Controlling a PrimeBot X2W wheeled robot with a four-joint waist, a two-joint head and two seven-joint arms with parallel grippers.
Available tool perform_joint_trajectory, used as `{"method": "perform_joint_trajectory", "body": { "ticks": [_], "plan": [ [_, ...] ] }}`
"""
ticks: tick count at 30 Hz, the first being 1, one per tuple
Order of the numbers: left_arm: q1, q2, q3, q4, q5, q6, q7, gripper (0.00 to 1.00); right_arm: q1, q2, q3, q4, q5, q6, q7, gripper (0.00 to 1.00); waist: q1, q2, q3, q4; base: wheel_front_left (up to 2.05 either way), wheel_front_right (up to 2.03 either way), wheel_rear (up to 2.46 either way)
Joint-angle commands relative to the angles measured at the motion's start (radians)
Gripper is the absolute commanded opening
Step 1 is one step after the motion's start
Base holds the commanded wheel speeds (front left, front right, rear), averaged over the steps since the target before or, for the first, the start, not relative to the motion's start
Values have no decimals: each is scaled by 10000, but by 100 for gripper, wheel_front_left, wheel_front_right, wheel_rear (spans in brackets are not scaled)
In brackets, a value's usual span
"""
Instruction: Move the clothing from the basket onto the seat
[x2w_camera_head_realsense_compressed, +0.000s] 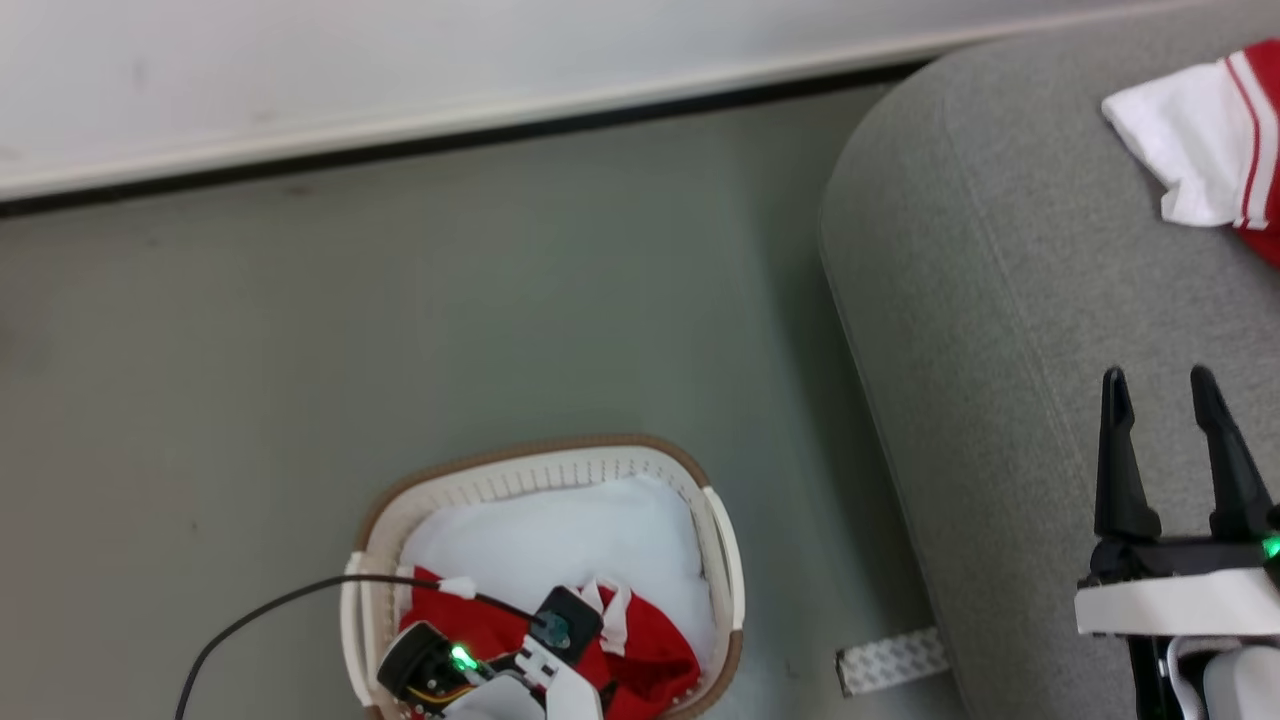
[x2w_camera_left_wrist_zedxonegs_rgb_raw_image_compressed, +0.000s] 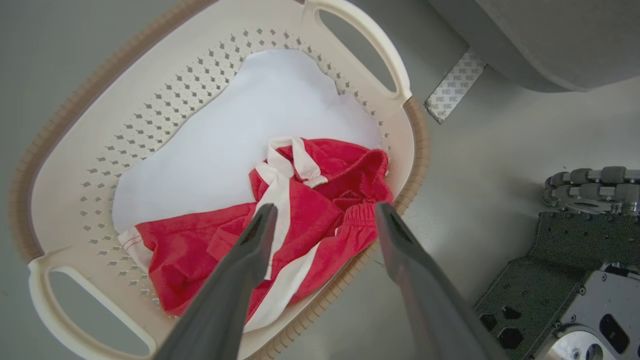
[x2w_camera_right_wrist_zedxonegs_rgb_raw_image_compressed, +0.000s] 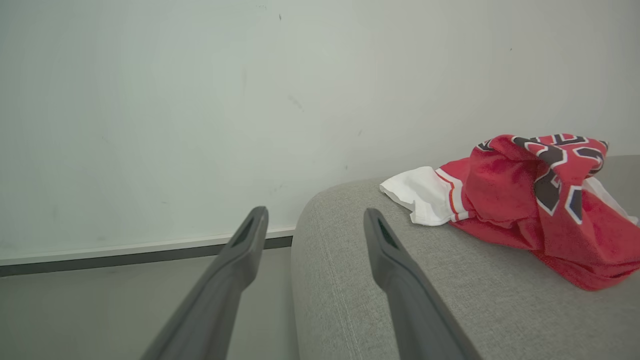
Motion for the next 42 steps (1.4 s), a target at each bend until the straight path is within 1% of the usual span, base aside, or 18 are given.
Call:
{"method": "perform_joint_trajectory", "body": {
  "ticks": [1, 6, 7, 15, 20, 27, 28, 30, 32, 33, 38, 42],
  "plan": [
    [-343, 52, -367, 414, -61, -34, 111, 100, -409, -20, 96, -163, 134, -25, -24, 100, -2, -1, 1071, -371, 0, 0, 0],
    [-893, 177, -1005, 1154, -499, -28, -56, 100, -893, -19, 187, -423, 298, -25, -24, 100, -2, -1, 1895, -571, 0, 0, 0],
    [-893, 177, -1005, 1154, -499, -28, -56, 100, -893, -19, 187, -423, 298, -25, -24, 100, -2, -1, 1895, -571, 0, 0, 0],
    [-1608, 378, -1924, 1928, -1033, -30, -331, 100, -1259, -20, 156, -669, 447, -25, -24, 100, -2, -1, 2698, -666, 0, 0, 0],
    [-2123, 495, -2185, 2392, -1162, -31, -525, 100, -1447, -20, 102, -772, 425, -25, -24, 100, -2, -1, 3079, -624, 0, 0, 0],
    [-2569, 346, -2522, 2937, -1378, -31, -590, 100, -1652, -20, 66, -874, 436, -25, -24, 100, -2, -1, 3534, -605, 0, 0, 0],
    [-2614, 320, -2590, 2993, -1437, -31, -572, 86, -1667, -20, 60, -877, 444, -25, -24, 100, -2, -1, 3597, -606, 0, 0, 0],
    [-2693, 264, -2744, 3093, -1604, -31, -558, 48, -1757, -20, 34, -881, 467, -25, -24, 100, -2, -1, 3707, -606, 0, 0, 0],
    [-2666, 217, -2935, 3137, -1819, -32, -499, 27, -1797, -20, 8, -894, 472, -25, -24, 100, -2, -1, 3802, -599, 0, 0, 0],
    [-2676, 216, -3039, 3140, -1858, -32, -511, 0, -1799, -20, -8, -898, 478, -25, -24, 100, -2, -1, 3825, -591, 0, 0, 0],
    [-2737, 167, -3422, 3012, -2530, -32, -727, 0, -1770, -20, -165, -828, 400, -25, -24, 100, -2, -1, 3718, -458, 0, 0, 0],
    [-2832, 131, -3249, 2743, -3322, -32, -1250, 0, -1630, -23, -247, -712, 356, -25, -24, 100, -2, -1, 3150, -257, 0, 0, 0]
  ]
}}
